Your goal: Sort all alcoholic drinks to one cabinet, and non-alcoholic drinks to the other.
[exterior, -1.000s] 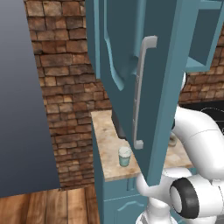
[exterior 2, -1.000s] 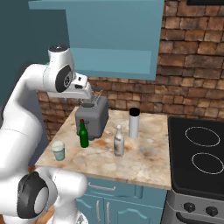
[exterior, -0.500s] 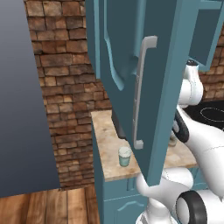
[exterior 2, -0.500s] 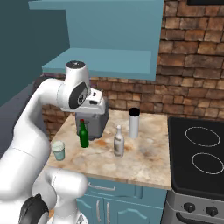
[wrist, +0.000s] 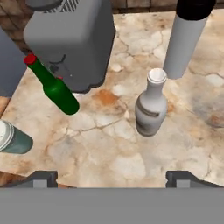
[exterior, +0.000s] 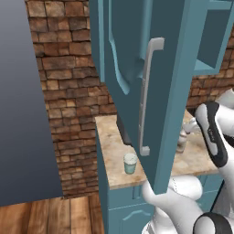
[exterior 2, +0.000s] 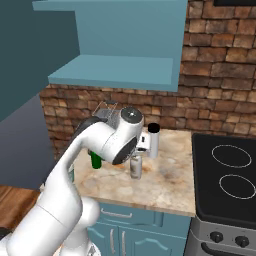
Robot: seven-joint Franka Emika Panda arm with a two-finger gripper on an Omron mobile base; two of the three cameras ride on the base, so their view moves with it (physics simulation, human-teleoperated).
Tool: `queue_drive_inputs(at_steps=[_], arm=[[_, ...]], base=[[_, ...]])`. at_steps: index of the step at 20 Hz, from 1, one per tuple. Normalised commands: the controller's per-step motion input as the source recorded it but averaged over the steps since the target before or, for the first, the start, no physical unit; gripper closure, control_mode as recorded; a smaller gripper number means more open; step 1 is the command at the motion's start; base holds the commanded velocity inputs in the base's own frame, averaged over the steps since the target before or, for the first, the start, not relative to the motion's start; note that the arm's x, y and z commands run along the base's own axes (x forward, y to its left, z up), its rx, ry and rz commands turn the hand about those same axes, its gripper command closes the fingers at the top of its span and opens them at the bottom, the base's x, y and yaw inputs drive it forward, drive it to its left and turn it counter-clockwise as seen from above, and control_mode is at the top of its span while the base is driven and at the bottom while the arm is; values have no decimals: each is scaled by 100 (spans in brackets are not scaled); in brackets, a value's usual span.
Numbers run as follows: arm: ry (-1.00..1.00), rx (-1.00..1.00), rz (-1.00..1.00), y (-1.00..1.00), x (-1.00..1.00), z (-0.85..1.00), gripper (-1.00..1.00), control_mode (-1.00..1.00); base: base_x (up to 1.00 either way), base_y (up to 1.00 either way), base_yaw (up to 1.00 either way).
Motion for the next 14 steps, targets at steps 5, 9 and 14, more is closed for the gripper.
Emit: queue_drive_inputs(at_steps=[5, 9, 14], arm=[[-15, 16, 24, -77, 23, -17, -100, -100], [-17, 8, 28, -44, 39, -30, -100, -100], [-3, 6, 11, -5, 6, -14, -100, -100]], base=[[0, 0, 0], [0, 0, 0], [0, 0, 0]])
